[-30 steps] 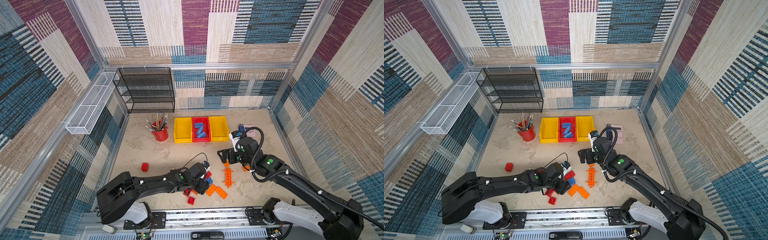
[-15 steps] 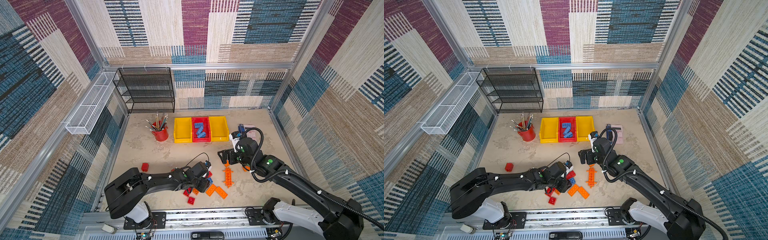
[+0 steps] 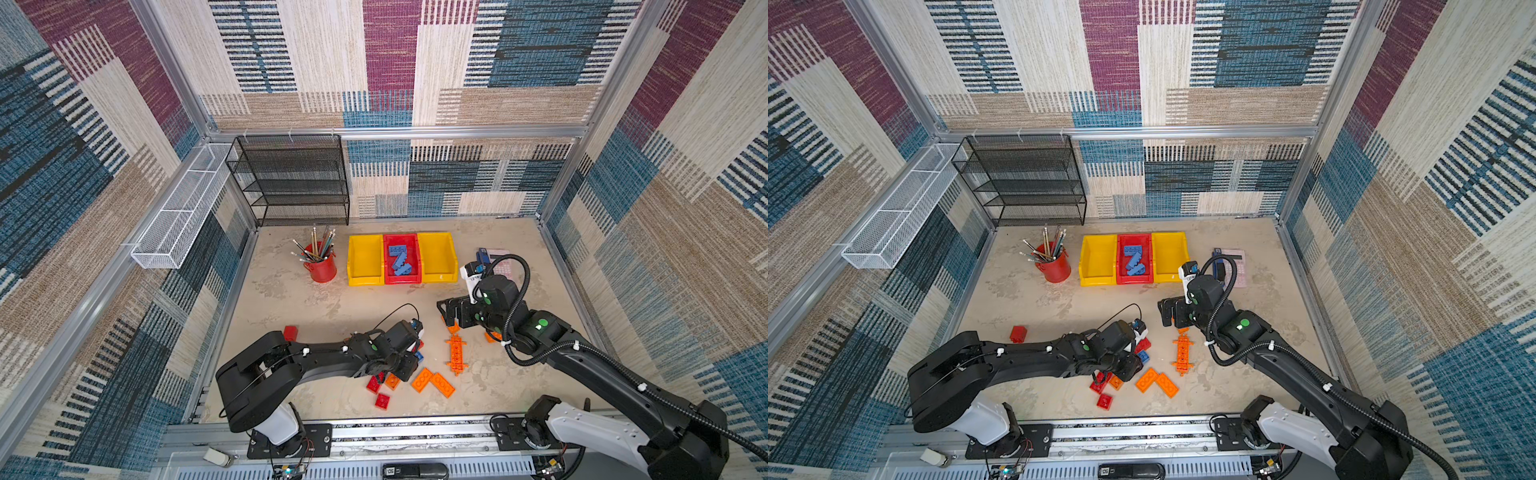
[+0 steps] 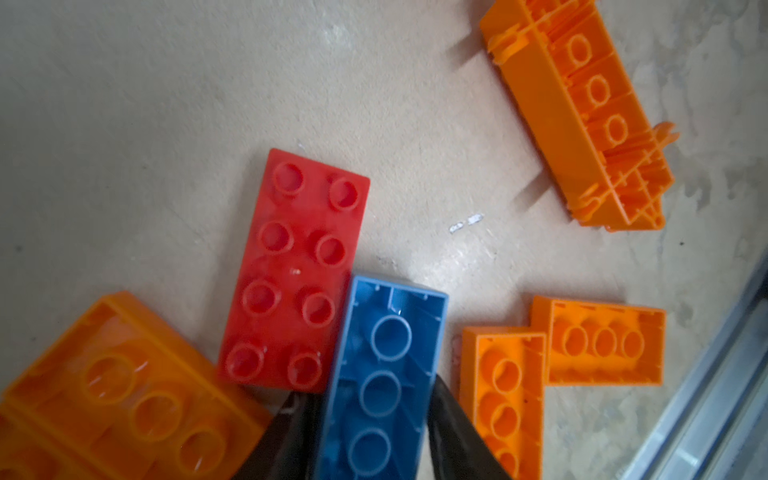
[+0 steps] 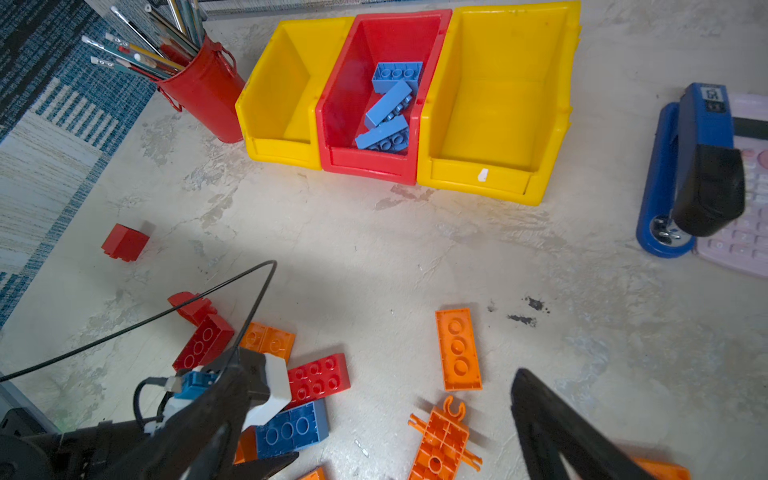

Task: Sort the legos into containers by color
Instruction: 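Lower the left gripper onto the blue brick beside the red brick and close it, then lift the blue brick with the left gripper and release it into the red bin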

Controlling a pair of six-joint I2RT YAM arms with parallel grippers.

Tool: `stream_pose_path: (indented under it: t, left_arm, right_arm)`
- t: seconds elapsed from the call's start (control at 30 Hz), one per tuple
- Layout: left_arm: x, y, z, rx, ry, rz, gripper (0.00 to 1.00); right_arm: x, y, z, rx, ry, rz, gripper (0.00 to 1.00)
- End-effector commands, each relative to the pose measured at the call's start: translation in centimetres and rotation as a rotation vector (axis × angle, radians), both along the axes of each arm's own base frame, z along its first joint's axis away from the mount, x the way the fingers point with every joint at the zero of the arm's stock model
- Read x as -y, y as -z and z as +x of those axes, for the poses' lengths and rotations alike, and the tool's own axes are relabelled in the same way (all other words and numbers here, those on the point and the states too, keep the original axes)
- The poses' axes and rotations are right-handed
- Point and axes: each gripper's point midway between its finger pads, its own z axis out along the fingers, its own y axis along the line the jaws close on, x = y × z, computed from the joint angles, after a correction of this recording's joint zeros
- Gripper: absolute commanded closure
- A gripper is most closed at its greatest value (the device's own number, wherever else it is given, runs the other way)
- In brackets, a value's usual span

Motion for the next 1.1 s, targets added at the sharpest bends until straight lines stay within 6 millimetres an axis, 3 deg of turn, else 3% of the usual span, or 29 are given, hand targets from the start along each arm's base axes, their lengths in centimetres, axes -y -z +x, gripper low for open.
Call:
stream_pose_path:
  t: [0.0,0.27,0.47,0.67,0.77,0.9,1.07]
  left_arm:
    - [-0.1,0.2,0.5,0.007,-0.008,0.029,0.56]
    - [-0.6,-1.0,0.5,0.008,-0.021,0.05,0.74]
    - [-1.4,-3.7,0.5,0.047,-0.029,0.032,0.8]
    - [-1.2,-7.8,2.0,0.125,-0.027,0.004,0.8]
    - [-1.6,-9.7,4.5,0.147,-0.058,0.008,0.8]
    - [-1.9,-12.0,9.5,0.161,-0.13,-0.027,0.79]
    - [-1.3,-13.1,15.9,0.181,-0.177,-0.017,0.79]
  right_arm:
    - [0.0,-0.6,0.3,0.017,0.008,0.004,0.01]
    - [0.1,-1.2,0.3,0.028,0.013,0.012,0.01]
    - [-0.1,-1.5,0.2,0.039,0.002,0.031,0.01]
    - [0.0,-2.1,0.2,0.059,0.009,0.043,0.01]
    - [0.2,-2.2,0.1,0.067,0.013,0.045,0.01]
    - [0.6,-2.6,0.1,0.089,0.032,0.049,0.01]
    - [0.8,-2.7,0.1,0.103,0.038,0.064,0.01]
